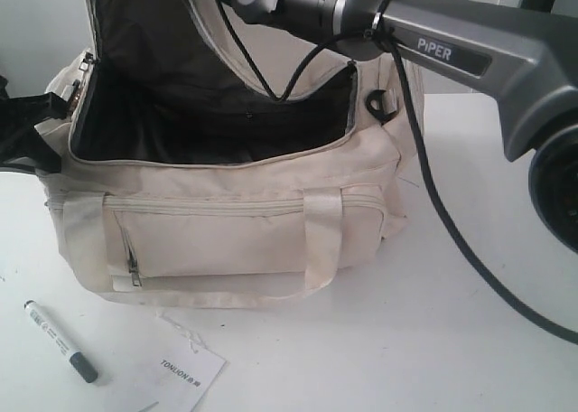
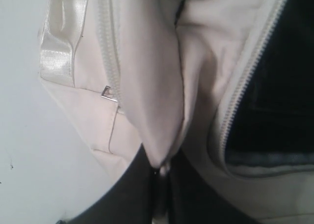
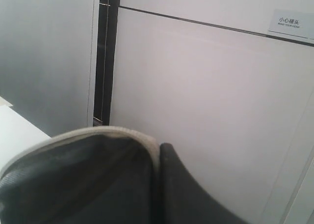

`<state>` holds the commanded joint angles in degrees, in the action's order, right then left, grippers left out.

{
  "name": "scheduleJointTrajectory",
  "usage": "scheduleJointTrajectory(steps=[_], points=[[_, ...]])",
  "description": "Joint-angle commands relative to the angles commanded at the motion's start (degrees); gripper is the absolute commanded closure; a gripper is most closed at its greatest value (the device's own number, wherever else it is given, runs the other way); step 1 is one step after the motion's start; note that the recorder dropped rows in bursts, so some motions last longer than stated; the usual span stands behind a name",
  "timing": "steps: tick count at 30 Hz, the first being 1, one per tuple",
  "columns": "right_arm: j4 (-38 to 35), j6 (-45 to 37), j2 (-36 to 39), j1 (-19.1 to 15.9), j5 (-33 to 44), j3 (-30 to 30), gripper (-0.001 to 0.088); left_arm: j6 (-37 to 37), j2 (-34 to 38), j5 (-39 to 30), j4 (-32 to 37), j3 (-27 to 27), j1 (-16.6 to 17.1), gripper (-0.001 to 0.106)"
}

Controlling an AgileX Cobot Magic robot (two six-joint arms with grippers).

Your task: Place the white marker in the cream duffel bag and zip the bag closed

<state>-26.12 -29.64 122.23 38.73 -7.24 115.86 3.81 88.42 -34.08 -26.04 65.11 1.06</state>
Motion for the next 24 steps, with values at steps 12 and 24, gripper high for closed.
scheduleJointTrajectory(steps=[12,24], points=[[0.1,0.0,0.0,0.0,0.7,0.0,0.0868,-0.5,0.0,-0.2,-0.1,0.0,0.0,0.058],[0.1,0.0,0.0,0.0,0.8,0.0,0.0868,1.1,-2.6,-0.3,0.9,0.2,0.0,0.034]])
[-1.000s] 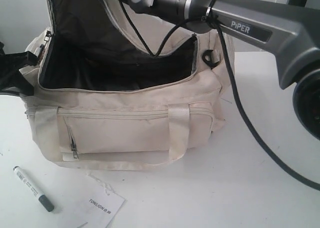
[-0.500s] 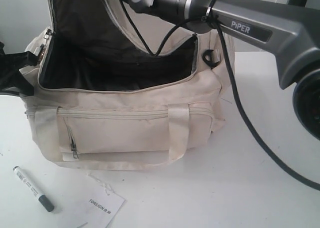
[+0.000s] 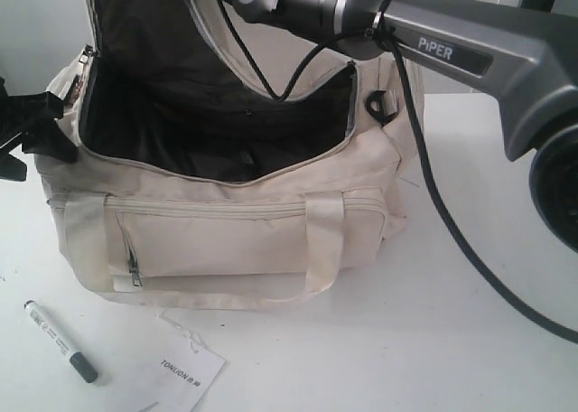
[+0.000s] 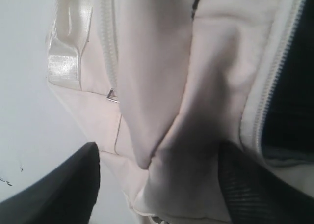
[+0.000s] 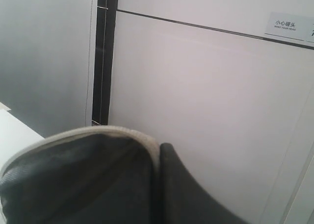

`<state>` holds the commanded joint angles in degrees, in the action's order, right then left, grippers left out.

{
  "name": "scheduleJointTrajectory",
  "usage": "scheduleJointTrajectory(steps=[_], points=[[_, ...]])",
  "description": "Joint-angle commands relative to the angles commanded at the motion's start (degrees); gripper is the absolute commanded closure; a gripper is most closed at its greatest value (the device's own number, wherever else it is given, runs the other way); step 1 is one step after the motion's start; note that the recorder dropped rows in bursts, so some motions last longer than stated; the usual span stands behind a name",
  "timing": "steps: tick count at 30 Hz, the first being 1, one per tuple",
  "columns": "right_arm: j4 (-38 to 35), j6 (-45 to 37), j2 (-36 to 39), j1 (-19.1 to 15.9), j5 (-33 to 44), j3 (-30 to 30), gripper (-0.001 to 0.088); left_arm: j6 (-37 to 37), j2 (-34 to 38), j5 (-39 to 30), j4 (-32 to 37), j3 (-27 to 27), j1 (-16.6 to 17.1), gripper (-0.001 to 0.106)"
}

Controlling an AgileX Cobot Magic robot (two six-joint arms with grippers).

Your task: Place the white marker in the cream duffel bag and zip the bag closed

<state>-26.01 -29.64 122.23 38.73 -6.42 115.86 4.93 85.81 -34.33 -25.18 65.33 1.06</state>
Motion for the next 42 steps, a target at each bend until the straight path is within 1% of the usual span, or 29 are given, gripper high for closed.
scheduleJointTrajectory(steps=[2,6,10,16,18,19,20,21,22,23,24,31,32,33,34,37,39,42], points=[[0.0,0.0,0.0,0.0,0.0,0.0,0.0868,0.1,-1.0,0.0,0.6,0.0,0.0,0.034],[0.0,0.0,0.0,0.0,0.0,0.0,0.0868,0.1,-2.8,-0.4,4.5,0.0,0.0,0.034],[0.0,0.0,0.0,0.0,0.0,0.0,0.0868,0.2,-4.9,-0.4,5.5,0.0,0.0,0.035],[0.0,0.0,0.0,0.0,0.0,0.0,0.0868,3.7,-7.8,-1.2,6.2,0.0,0.0,0.040],[0.0,0.0,0.0,0.0,0.0,0.0,0.0868,5.6,-9.1,-1.6,6.2,0.0,0.0,0.045],[0.0,0.0,0.0,0.0,0.0,0.0,0.0868,6.9,-9.9,-2.4,6.2,0.0,0.0,0.053],[0.0,0.0,0.0,0.0,0.0,0.0,0.0868,7.4,-10.2,-2.7,6.2,0.0,0.0,0.059],[0.0,0.0,0.0,0.0,0.0,0.0,0.0868,8.7,-11.0,-3.1,6.2,0.0,0.0,0.074],[0.0,0.0,0.0,0.0,0.0,0.0,0.0868,9.1,-11.2,-3.1,6.2,-0.1,0.0,0.081],[0.0,0.0,0.0,0.0,0.0,0.0,0.0868,9.7,-12.0,-3.0,6.0,-0.1,0.0,0.097],[0.0,0.0,0.0,0.0,0.0,0.0,0.0868,10.6,-12.3,-3.0,5.9,-0.1,0.0,0.104],[0.0,0.0,0.0,0.0,0.0,0.0,0.0868,20.6,-14.6,-4.3,3.8,-0.2,-0.2,0.105],[0.0,0.0,0.0,0.0,0.0,0.0,0.0868,23.0,-14.7,-5.1,3.4,-0.2,-0.6,0.105],[0.0,0.0,0.0,0.0,0.0,0.0,0.0868,28.6,-14.7,-6.4,2.7,-0.2,-1.2,0.105],[0.0,0.0,0.0,0.0,0.0,0.0,0.0868,37.2,-14.7,-9.4,1.6,-0.2,-1.9,0.105],[0.0,0.0,0.0,0.0,0.0,0.0,0.0868,49.8,-14.7,-15.0,-0.4,-0.2,-3.4,0.105],[0.0,0.0,0.0,0.0,0.0,0.0,0.0868,54.5,-14.7,-17.5,-1.0,-0.2,-4.4,0.105],[0.0,0.0,0.0,0.0,0.0,0.0,0.0868,59.2,-14.7,-20.6,-1.1,-0.2,-5.2,0.105]])
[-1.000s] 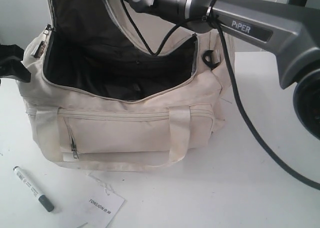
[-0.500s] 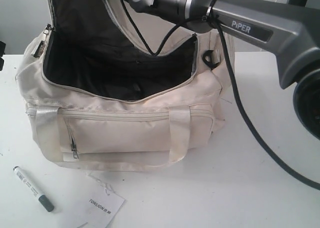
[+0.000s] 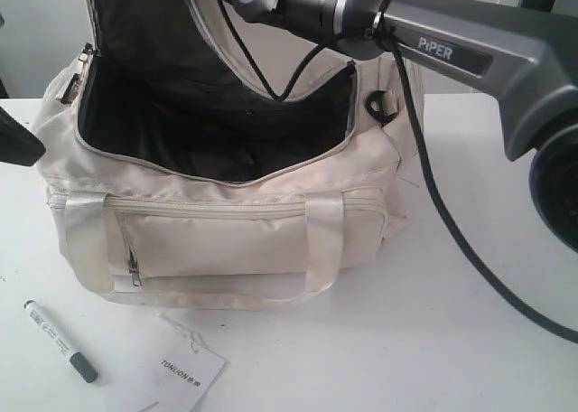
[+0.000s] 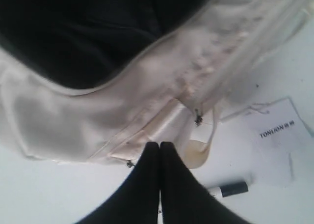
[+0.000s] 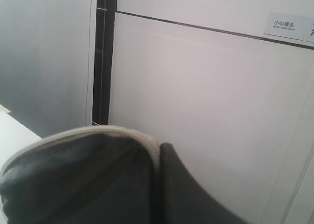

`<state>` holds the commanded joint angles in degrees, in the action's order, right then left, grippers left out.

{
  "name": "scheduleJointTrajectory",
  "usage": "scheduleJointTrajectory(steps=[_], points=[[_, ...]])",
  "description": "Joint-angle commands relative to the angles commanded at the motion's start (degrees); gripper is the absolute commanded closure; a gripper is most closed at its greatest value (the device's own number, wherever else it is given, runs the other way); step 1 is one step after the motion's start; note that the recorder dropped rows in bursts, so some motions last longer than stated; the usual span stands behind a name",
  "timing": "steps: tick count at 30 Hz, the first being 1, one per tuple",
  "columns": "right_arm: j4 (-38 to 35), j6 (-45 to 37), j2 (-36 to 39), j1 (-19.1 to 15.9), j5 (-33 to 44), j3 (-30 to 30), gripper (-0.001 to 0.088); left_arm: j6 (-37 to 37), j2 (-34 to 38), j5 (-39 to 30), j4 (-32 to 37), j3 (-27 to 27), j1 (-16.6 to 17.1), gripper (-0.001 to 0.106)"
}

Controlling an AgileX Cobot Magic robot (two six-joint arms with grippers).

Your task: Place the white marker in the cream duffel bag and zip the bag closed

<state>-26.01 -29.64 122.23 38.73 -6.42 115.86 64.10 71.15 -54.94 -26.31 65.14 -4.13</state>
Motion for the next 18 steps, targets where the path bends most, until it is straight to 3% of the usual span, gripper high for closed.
scheduleJointTrajectory(steps=[10,14,18], points=[[0.0,0.0,0.0,0.0,0.0,0.0,0.0868,22.3,0.3,-10.2,-3.9,-1.3,0.0,0.105],[0.0,0.0,0.0,0.0,-0.1,0.0,0.0868,28.0,0.3,-8.8,-4.0,-5.6,-0.3,0.105],[0.0,0.0,0.0,0.0,-0.1,0.0,0.0868,32.1,0.3,-6.7,-2.7,-9.7,-3.3,0.105]])
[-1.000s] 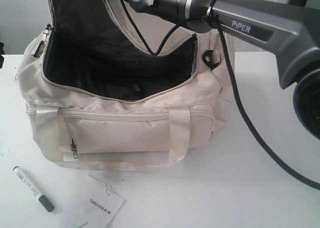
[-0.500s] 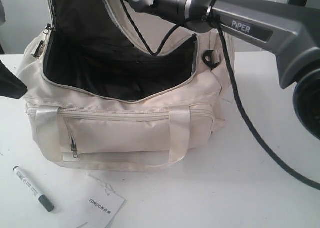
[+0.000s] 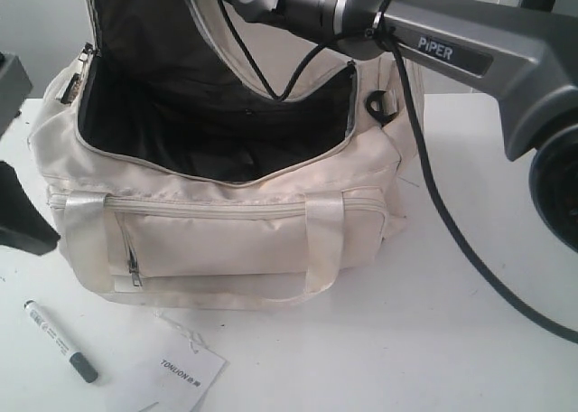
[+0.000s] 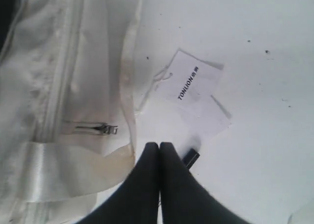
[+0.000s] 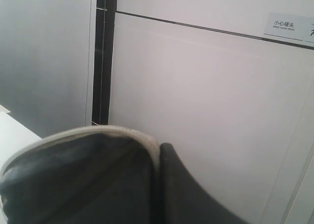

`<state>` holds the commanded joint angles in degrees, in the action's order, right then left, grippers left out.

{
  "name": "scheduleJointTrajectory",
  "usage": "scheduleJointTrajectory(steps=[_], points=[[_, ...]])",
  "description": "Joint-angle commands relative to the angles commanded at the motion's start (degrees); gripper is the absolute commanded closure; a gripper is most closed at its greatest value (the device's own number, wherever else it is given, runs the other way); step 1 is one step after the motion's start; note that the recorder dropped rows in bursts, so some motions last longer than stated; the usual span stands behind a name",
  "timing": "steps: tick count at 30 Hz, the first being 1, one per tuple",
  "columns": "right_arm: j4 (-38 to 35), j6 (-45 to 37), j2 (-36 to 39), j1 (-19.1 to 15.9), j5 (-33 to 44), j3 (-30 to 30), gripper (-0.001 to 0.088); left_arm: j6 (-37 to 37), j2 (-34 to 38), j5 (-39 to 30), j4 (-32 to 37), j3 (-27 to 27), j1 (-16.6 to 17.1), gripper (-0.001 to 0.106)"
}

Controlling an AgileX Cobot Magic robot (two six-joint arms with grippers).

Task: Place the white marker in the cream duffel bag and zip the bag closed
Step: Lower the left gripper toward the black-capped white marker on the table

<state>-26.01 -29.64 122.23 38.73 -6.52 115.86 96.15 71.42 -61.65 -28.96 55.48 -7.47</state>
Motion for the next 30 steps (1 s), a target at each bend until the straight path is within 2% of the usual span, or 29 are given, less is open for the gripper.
scheduleJointTrajectory(steps=[6,13,15,19,21,26,30], points=[[0.0,0.0,0.0,0.0,0.0,0.0,0.0868,1.3,0.0,3.0,8.9,-4.7,-3.9,0.105],[0.1,0.0,0.0,0.0,0.0,0.0,0.0868,1.3,0.0,11.1,9.4,-10.3,-4.6,0.105],[0.1,0.0,0.0,0.0,0.0,0.0,0.0868,1.4,0.0,13.1,10.2,-11.6,-4.6,0.099],[0.1,0.0,0.0,0.0,0.0,0.0,0.0868,2.3,0.0,18.5,11.8,-13.6,-4.6,0.078],[0.1,0.0,0.0,0.0,0.0,0.0,0.0868,2.3,0.0,20.4,12.3,-14.2,-4.6,0.072],[0.1,0.0,0.0,0.0,0.0,0.0,0.0868,2.3,3.1,21.0,12.4,-14.4,-4.6,0.070],[0.1,0.0,0.0,0.0,0.0,0.0,0.0868,2.8,6.0,22.1,15.6,-14.4,-4.6,0.070]])
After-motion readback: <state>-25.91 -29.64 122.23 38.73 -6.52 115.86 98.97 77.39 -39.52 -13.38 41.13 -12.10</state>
